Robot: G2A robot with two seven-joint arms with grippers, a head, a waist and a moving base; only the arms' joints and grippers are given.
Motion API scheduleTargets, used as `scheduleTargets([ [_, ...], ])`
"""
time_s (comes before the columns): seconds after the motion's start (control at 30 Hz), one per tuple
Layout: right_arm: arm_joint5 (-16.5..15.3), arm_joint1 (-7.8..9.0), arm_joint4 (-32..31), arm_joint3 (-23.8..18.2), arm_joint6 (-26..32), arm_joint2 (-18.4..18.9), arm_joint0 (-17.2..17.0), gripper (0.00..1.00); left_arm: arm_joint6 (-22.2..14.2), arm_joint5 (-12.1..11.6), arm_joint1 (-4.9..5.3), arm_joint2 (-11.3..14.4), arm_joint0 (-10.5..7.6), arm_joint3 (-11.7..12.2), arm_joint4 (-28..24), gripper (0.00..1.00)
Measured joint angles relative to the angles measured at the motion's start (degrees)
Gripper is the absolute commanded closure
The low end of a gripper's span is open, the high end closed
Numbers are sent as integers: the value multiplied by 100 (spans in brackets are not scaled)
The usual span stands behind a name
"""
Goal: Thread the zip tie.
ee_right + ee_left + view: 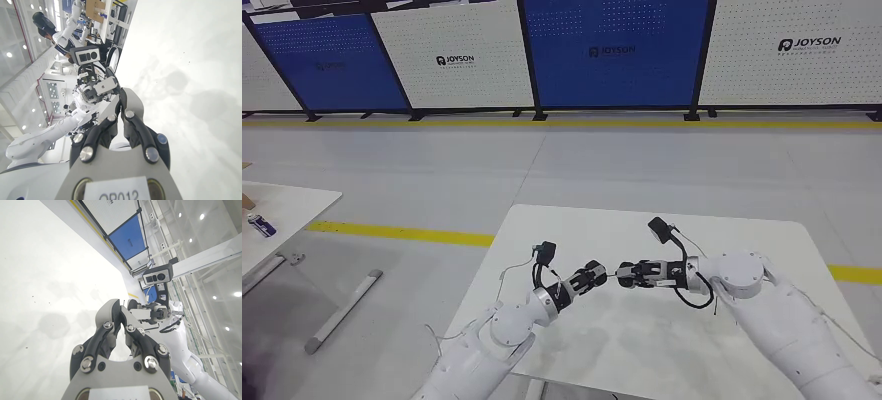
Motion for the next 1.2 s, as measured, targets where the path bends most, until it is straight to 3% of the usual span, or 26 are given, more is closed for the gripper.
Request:
scheduleTargets([
  [0.03,0,-2,-7,-2,2,10,-7,100,3,0,-1,1,0,1,2,71],
  [0.07,0,-4,-16,-5,6,24,-16,100,9,1,-2,3,0,4,6,7],
  [0.1,4,-6,-21,-7,11,34,-23,100,16,2,-4,6,0,6,11,0],
  [0.33,152,-14,-16,18,-20,146,-65,100,246,-5,-21,17,15,10,83,0],
  [0.43,231,3,-5,29,-85,240,-111,100,761,-191,-29,19,43,44,530,0],
  [0.6,310,54,78,-14,-90,442,-231,100,1806,-543,-35,82,120,94,1763,0],
  [0.7,373,68,126,-69,-125,523,-287,100,2340,-497,-54,138,185,114,2321,0],
  [0.97,370,68,124,-72,-123,523,-288,100,2447,-473,-53,114,165,133,2412,0],
  [1.03,394,69,117,-94,-174,532,-320,100,2730,-514,-47,100,158,168,2805,0],
  [1.13,597,90,85,-188,-331,612,-391,100,3465,-631,-27,109,230,222,3908,0],
  [1.2,719,107,58,-258,-360,669,-423,100,4004,-571,-11,131,283,291,4747,0],
])
